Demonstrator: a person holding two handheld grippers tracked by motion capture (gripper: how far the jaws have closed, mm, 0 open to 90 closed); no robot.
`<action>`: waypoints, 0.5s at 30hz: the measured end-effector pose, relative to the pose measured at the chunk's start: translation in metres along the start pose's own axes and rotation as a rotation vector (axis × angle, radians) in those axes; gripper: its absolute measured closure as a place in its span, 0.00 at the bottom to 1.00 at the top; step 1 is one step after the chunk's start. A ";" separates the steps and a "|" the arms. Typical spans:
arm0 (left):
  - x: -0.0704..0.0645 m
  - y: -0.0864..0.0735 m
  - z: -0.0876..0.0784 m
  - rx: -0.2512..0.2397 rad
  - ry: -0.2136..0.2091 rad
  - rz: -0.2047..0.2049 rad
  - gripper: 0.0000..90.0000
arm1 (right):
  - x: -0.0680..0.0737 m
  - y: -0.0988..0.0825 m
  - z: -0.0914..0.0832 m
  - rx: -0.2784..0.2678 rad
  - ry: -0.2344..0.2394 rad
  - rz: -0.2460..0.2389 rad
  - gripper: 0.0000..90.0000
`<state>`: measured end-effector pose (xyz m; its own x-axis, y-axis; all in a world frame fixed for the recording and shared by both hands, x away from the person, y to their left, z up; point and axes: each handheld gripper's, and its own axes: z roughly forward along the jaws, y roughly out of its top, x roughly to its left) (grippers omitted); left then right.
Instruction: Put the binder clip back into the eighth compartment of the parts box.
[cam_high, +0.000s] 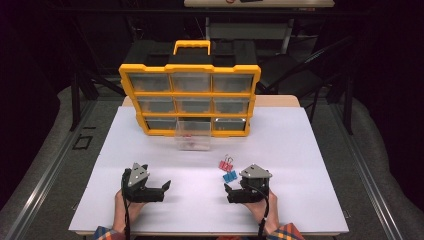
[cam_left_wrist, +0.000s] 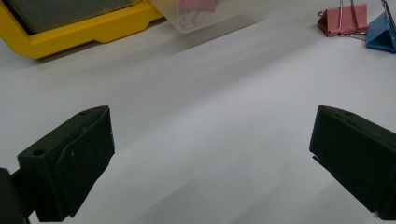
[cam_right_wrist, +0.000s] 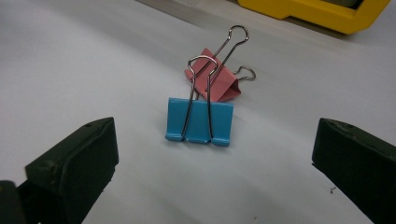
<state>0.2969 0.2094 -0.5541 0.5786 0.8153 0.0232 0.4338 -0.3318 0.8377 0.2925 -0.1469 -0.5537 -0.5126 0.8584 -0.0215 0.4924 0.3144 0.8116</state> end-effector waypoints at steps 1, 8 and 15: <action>0.000 0.000 0.000 -0.001 -0.001 0.000 0.00 | 0.001 0.001 0.002 0.003 -0.003 -0.004 0.01; 0.002 0.000 0.000 -0.003 -0.004 -0.006 0.00 | 0.009 0.004 0.016 0.040 -0.024 -0.014 0.17; 0.003 0.000 0.000 -0.003 -0.004 -0.010 0.00 | 0.010 0.006 0.026 0.060 -0.042 0.002 0.32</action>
<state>0.2986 0.2121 -0.5540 0.5774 0.8163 0.0126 0.4373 -0.3223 0.8396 0.3085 -0.1260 -0.5640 -0.4822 0.8749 -0.0460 0.5349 0.3355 0.7754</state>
